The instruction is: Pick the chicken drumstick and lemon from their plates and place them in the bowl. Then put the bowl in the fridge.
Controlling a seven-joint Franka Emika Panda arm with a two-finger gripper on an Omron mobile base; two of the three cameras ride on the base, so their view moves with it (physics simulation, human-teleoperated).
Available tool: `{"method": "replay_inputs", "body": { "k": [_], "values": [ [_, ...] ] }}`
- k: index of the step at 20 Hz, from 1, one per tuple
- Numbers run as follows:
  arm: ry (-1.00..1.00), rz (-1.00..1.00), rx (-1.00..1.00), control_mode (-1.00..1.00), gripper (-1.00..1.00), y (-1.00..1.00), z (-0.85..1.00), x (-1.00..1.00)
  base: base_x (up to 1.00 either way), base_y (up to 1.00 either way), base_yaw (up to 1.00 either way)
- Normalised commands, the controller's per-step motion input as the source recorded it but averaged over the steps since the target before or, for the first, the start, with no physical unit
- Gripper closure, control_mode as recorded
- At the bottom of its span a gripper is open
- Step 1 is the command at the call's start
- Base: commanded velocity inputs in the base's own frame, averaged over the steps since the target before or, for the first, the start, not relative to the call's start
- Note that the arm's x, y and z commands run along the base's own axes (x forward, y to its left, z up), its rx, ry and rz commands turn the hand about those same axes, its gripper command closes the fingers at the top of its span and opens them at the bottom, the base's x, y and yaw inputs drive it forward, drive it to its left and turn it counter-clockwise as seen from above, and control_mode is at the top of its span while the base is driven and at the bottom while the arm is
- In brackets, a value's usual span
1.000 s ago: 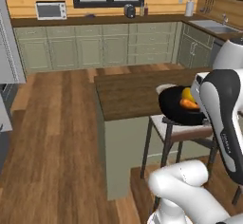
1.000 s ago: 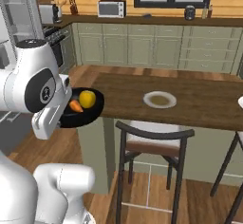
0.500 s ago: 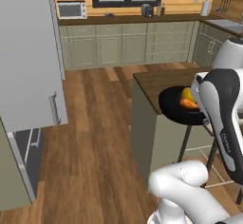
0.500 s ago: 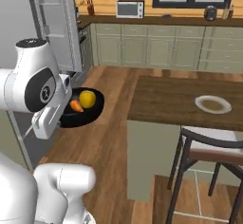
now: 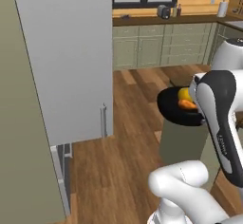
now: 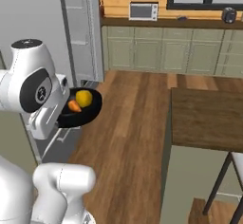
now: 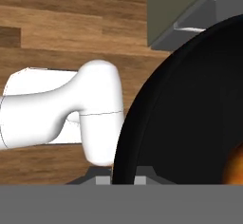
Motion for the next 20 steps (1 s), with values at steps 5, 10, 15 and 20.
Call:
{"method": "replay_inputs", "body": {
  "k": [5, 10, 15, 20],
  "values": [
    [0.00, 0.00, 0.00, 1.00, 1.00, 0.00, 0.00, 0.00, 0.44, -0.56, -0.09],
    [0.00, 0.00, 0.00, 1.00, 1.00, 0.00, 0.00, 0.00, 0.44, -0.25, -0.08],
    [0.00, 0.00, 0.00, 1.00, 1.00, 0.00, 0.00, 0.00, 0.77, 0.06, 0.00],
    [0.00, 0.00, 0.00, 1.00, 1.00, 0.00, 0.00, 0.00, 0.97, 0.00, 0.02]
  ]
}}
